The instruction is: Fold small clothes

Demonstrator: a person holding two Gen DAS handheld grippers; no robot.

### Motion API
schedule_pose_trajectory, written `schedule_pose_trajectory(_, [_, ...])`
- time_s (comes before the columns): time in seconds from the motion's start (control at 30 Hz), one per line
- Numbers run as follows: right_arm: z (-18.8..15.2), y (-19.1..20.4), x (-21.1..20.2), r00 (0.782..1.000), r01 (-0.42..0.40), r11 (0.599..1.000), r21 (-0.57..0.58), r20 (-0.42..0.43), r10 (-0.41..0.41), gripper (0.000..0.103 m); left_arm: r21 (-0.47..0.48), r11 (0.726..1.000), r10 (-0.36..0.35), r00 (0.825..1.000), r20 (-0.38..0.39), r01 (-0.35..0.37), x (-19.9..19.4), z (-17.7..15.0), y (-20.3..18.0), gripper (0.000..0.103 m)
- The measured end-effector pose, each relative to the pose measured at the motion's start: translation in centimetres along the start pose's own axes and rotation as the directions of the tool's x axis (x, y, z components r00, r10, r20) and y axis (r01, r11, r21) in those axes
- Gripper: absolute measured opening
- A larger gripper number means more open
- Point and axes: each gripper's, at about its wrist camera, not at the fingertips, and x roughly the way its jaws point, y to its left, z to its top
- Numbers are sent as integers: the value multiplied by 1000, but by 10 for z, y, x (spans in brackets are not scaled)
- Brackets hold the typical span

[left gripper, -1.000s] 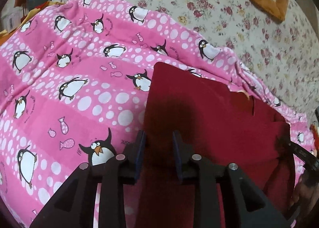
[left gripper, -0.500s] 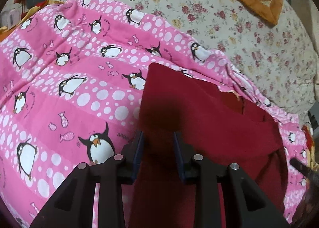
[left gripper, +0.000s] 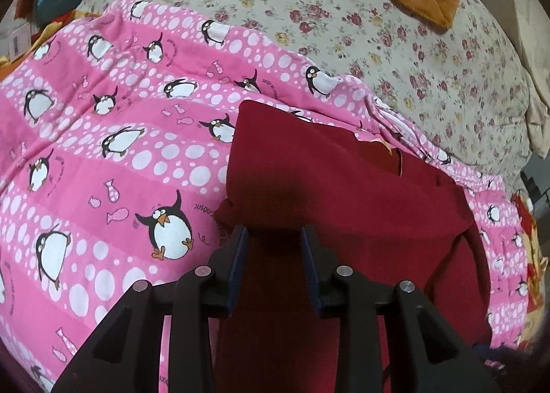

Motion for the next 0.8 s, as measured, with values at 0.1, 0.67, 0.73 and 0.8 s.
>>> schedule_pose_trajectory(0.1, [-4,1,12,1000,-20,1000,22,-7,20,61,-22,1000,-2,1000,2,2,-1,0,4,12])
schedule_pose_trajectory(0.67, [104,66,59,980,-154,988,-25,121,156,9,-102,992,-65,994,92,74,-21,14,24,12])
schedule_pose_trajectory(0.73, [126,67,84,981,-153,988,4,118,152,9,-102,992,-67,994,87,76,-20,15,25,12])
schedule_pose_trajectory(0.8, [139,66,106,984,-144,989,25,112,140,9,-97,992,-75,995,72,82,-17,16,25,12])
